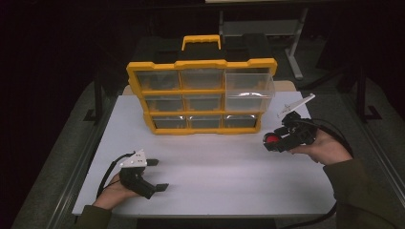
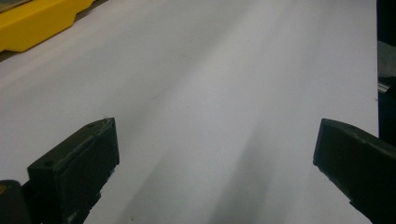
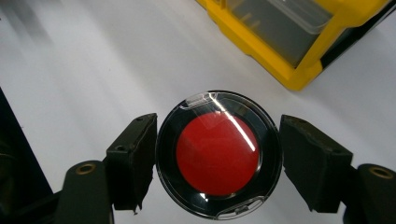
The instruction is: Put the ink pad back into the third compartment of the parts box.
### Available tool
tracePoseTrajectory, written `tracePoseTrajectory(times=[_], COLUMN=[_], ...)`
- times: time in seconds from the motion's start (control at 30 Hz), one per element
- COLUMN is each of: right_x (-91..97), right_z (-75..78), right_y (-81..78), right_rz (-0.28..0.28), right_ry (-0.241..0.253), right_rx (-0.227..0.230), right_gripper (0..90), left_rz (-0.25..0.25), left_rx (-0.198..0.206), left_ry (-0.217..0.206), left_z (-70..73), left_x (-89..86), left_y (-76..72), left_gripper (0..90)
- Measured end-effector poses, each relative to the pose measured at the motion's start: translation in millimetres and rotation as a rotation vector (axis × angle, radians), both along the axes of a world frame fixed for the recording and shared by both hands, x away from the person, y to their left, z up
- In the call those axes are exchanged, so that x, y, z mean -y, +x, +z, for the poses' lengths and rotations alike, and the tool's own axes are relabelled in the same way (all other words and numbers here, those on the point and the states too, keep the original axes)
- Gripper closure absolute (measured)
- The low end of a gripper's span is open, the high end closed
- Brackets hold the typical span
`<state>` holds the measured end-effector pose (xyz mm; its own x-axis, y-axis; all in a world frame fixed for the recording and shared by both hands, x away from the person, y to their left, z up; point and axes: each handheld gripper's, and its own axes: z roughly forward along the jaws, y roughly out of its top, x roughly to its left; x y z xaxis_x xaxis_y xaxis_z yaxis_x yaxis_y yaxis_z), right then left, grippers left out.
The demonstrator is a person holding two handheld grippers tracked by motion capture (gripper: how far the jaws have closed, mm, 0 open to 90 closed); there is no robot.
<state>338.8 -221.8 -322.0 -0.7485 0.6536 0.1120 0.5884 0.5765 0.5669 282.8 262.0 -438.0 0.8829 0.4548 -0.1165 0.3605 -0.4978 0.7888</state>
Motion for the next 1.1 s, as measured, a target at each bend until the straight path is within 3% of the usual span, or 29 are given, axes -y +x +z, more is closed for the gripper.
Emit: tracePoseTrajectory(times=[0.53,1.1], right_x=[15.4,24.4], right_z=[38.6,85.8], right_y=[1.8,5.5], right_rz=[-0.014,-0.024], right_ry=[0.020,0.046], right_rx=[0.035,0.071], right_gripper=[28.7,28.7], left_rz=[-0.002,-0.007], left_rx=[-0.019,-0.012], left_ry=[0.004,0.005], left_z=[1.5,1.6], left_x=[0.8,1.7], left_y=[0.2,-0.7], left_gripper=[0.0,0.0])
